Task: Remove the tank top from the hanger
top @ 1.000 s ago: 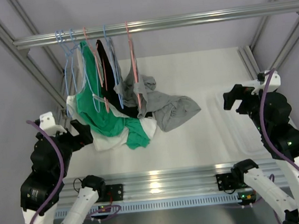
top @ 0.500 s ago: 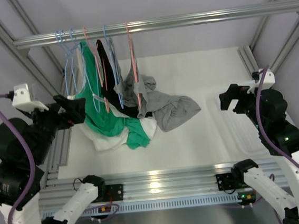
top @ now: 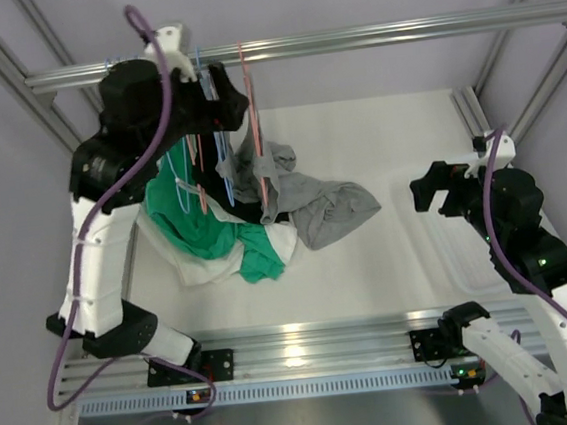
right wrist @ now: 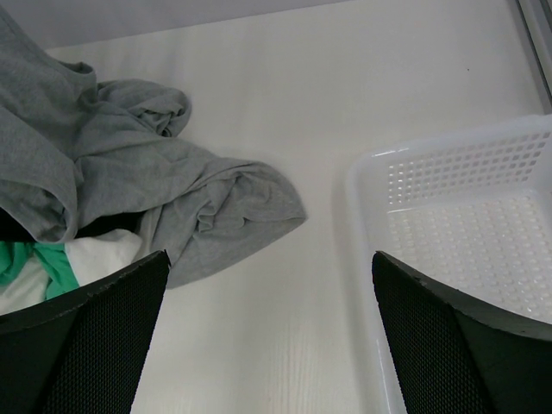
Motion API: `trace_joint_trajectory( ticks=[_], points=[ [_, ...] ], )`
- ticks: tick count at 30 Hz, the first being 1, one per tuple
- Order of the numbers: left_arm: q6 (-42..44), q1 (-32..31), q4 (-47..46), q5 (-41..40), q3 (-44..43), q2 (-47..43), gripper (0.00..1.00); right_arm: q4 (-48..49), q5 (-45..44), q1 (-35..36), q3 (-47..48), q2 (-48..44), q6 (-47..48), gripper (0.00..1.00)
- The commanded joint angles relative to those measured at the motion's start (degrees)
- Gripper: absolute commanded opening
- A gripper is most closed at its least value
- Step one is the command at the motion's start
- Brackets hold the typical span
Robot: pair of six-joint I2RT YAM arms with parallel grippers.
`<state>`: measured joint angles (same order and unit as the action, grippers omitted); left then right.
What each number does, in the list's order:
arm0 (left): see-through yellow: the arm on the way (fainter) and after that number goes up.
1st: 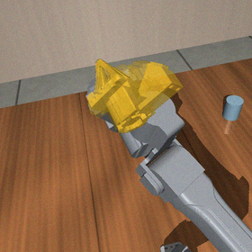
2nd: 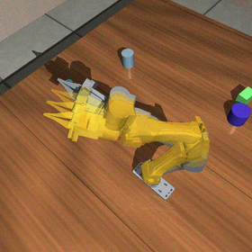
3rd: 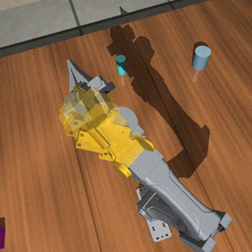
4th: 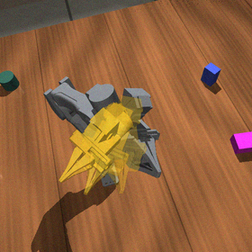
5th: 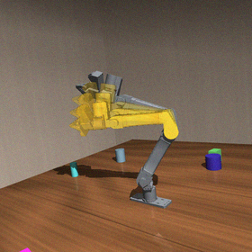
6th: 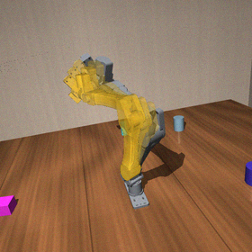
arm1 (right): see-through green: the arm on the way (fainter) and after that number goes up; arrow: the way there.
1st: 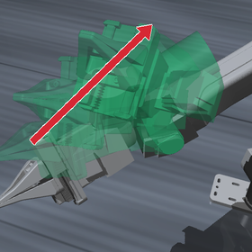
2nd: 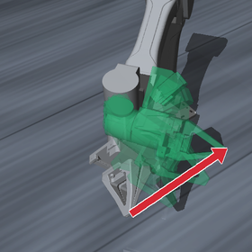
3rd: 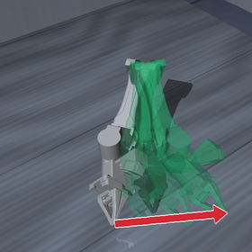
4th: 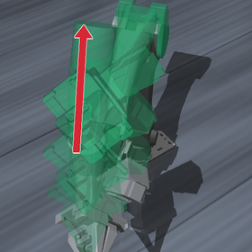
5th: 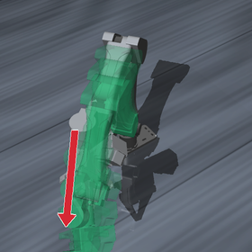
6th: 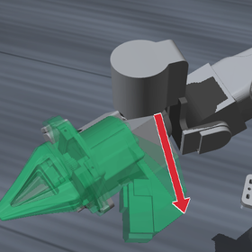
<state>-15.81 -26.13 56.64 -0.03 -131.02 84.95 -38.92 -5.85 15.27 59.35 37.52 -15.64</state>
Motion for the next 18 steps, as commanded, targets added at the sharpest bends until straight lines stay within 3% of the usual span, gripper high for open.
trace_joint_trajectory(
  ticks=[1, 5, 9, 11, 15, 18],
  points=[
    [4.1, -7.9, -1.2, -12.7, -1.8, 2.8, 0.90, -0.4, 2.2, 0.7, 0.1, 0.9, 0.0, 0.99],
    [4.3, -11.0, -2.0, -21.1, 1.4, 3.9, 0.88, -0.4, 3.6, 0.7, -1.3, 1.4, -0.4, 0.99],
    [4.2, -12.0, -3.3, -27.6, 6.6, 4.5, 0.80, -0.4, 3.8, 0.7, -1.4, 1.3, -0.3, 0.99],
    [3.4, -12.1, -3.7, -28.5, 8.8, 4.8, 0.77, -0.4, 4.0, 0.7, -1.3, 1.2, -0.1, 0.99],
    [2.5, -12.5, -6.4, -25.5, 13.5, 3.9, 0.58, -0.4, 3.8, 0.7, -1.5, 1.1, 0.5, 0.99],
    [2.9, -13.0, -8.1, -24.1, 16.7, 3.9, 0.56, -0.4, 3.7, 0.7, -1.7, 1.2, 0.6, 0.99]
  ],
)
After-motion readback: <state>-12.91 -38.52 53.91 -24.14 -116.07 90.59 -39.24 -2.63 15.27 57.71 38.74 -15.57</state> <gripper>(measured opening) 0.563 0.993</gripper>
